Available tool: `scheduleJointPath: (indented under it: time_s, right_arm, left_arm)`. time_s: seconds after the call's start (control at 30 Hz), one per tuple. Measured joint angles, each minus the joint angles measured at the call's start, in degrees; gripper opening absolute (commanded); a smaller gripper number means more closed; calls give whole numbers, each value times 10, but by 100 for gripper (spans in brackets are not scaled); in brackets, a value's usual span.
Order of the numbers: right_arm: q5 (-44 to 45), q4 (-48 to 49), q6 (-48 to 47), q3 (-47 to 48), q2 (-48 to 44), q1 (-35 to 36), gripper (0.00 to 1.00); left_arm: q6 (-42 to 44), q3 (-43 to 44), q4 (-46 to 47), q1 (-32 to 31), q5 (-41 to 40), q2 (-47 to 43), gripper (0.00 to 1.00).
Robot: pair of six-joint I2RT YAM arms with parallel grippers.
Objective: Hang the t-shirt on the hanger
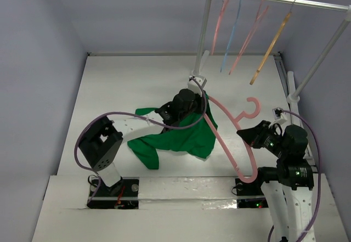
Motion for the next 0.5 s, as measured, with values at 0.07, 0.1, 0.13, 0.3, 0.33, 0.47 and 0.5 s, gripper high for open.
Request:
scheduleJointPath:
  time_s: [0.07, 0.1, 0.13, 0.3, 0.33, 0.47, 0.5]
  right_arm:
    - [-6, 22, 10, -8, 0, 0, 0]
    - [-10, 29, 14, -10, 2, 0, 0]
    - [-15, 39, 19, -12, 3, 0, 0]
    - [-35, 71, 26, -15, 15, 0, 0]
    - [-39, 72, 26, -14, 18, 0, 0]
    - [-57, 40, 4, 12, 27, 0, 0]
    - [-65, 31, -4, 25, 29, 0, 0]
  left_arm:
    - [0, -3, -3, -10, -4, -9, 0]
    - [0, -5, -5, -14, -7, -13, 0]
    - [0, -6, -8, -17, -10, -17, 0]
    - [-1, -6, -16, -20, -18, -33, 0]
    - [-1, -6, -19, -20, -25, -37, 0]
    - [10, -6, -42, -22, -58, -60, 0]
    - [12, -5, -49, -20, -65, -67, 0]
